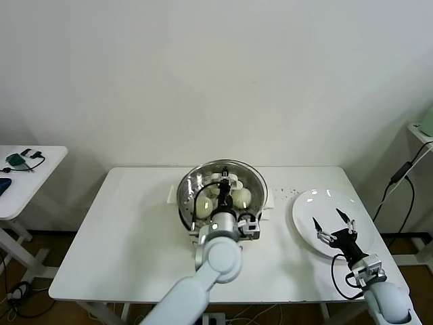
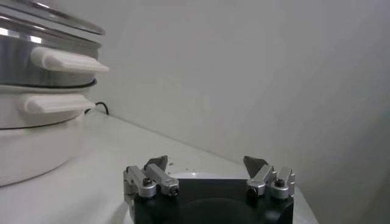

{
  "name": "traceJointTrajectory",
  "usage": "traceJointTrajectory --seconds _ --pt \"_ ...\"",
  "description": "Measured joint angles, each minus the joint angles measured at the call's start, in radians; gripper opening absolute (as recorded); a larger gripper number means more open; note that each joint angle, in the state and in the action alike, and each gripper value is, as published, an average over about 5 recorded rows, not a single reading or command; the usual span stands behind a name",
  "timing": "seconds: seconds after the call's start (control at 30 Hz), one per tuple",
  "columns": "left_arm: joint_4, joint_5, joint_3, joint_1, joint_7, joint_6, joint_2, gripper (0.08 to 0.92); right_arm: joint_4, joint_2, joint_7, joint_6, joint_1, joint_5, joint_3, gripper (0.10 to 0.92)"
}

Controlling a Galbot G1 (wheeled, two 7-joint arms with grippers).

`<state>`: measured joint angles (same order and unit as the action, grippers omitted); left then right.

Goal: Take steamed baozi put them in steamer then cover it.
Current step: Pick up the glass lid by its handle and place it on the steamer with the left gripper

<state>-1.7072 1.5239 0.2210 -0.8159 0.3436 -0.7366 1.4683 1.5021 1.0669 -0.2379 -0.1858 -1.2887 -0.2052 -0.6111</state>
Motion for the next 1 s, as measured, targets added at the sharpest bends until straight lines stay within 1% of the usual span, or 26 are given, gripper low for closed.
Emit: traceJointTrajectory --seconds 0.23,0.67,1.0 --pt "0.022 0.013 -0.008 0.006 -0.001 0.000 0.010 0.150 -0.005 0.000 -0.004 -0.003 0.001 0.005 -0.002 0.823" --pt "0.026 0.024 -0.023 -0.012 0.008 0.000 0.012 0.150 -0.010 0.000 -0.008 -0.004 0.010 0.015 0.000 0.823" --pt "0.038 0.009 -0.022 -0.014 -0.004 0.000 0.012 0.150 -0.016 0.004 -0.012 -0.007 0.012 0.020 0.000 0.823"
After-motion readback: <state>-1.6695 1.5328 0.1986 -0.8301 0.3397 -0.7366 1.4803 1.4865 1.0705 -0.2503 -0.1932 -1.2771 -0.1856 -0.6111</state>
